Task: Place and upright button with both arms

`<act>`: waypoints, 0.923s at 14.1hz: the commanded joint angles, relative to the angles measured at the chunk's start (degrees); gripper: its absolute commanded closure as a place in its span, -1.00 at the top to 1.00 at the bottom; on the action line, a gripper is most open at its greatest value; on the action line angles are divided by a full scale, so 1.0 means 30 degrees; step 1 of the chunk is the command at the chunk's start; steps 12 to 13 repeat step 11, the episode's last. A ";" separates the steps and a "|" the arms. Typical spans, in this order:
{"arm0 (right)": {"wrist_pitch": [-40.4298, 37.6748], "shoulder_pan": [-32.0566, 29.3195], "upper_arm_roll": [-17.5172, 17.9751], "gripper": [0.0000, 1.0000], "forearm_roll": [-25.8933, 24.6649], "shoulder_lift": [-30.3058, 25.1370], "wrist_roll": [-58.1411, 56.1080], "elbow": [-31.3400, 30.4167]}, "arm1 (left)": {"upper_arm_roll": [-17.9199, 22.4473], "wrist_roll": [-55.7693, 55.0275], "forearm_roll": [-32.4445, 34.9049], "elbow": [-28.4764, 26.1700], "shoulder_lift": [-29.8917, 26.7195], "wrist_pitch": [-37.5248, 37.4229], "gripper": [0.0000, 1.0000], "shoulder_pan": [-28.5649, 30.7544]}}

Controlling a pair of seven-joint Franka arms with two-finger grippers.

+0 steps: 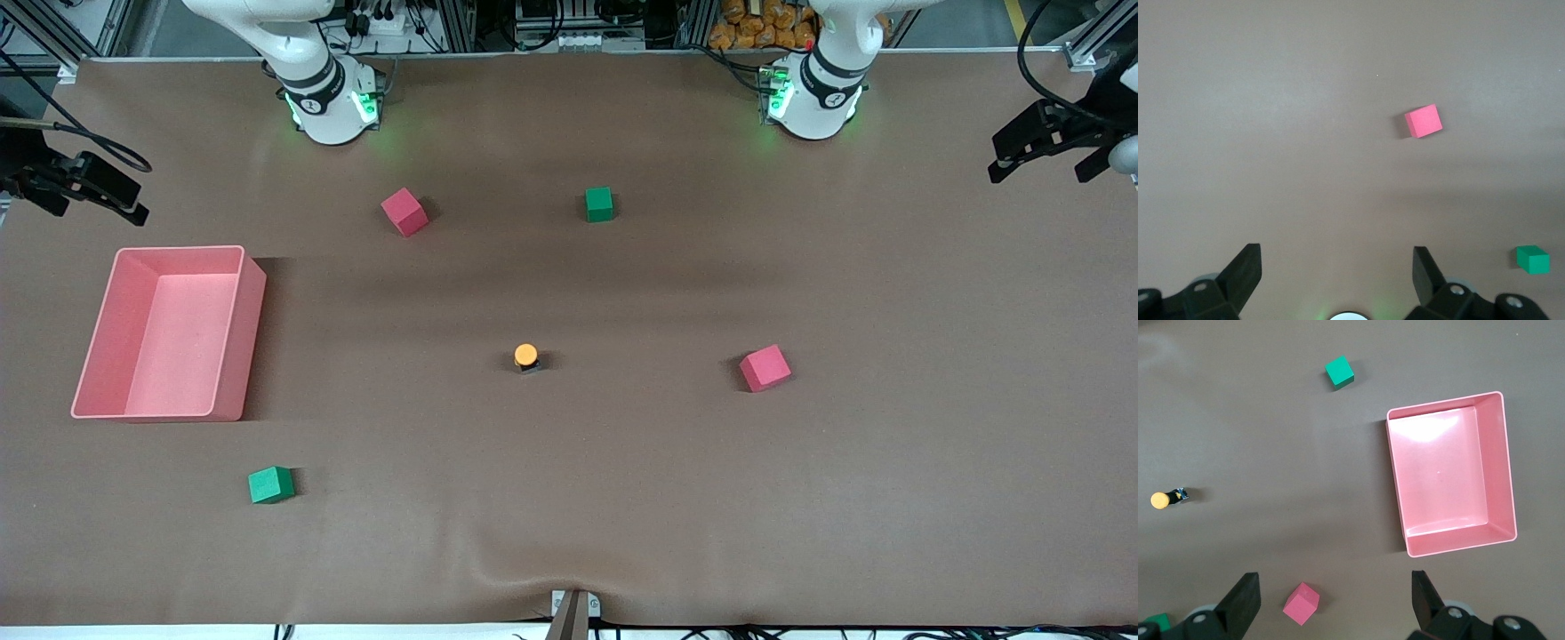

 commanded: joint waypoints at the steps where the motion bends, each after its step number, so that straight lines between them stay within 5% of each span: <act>1: -0.0136 -0.0074 0.0043 1.00 -0.0014 -0.0004 -0.0137 0.0139 | -0.0208 -0.0558 -0.0042 0.0287 -0.0091 -0.1059 1.00 0.0198; 13: -0.0165 -0.0103 0.0014 1.00 -0.0014 -0.0004 -0.0137 0.0139 | -0.0121 -0.0649 -0.0043 0.1078 0.0553 -0.1325 1.00 0.0228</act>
